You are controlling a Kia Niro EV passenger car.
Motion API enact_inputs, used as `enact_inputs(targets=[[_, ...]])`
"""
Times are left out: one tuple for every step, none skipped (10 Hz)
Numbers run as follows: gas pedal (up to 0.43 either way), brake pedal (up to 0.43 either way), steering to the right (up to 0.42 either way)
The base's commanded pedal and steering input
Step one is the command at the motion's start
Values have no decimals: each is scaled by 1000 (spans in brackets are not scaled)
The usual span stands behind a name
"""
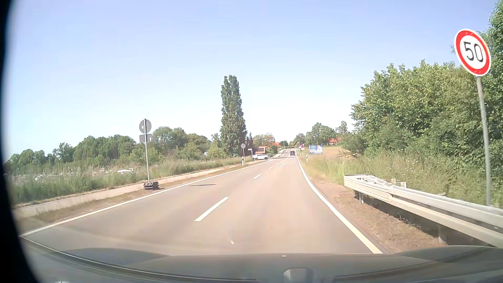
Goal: Follow the waypoints while adhering to traffic rules and regulations
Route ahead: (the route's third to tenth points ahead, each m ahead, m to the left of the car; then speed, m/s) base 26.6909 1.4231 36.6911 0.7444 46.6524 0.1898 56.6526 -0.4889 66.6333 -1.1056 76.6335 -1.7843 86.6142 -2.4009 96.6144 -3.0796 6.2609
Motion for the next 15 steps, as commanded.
enact_inputs(targets=[[260,6,19],[260,6,18],[260,6,18],[260,6,18],[260,6,17],[260,6,16],[260,6,15],[260,6,15],[260,6,15],[260,6,14],[260,6,13],[248,6,12],[240,6,11],[240,6,10],[240,6,5]])
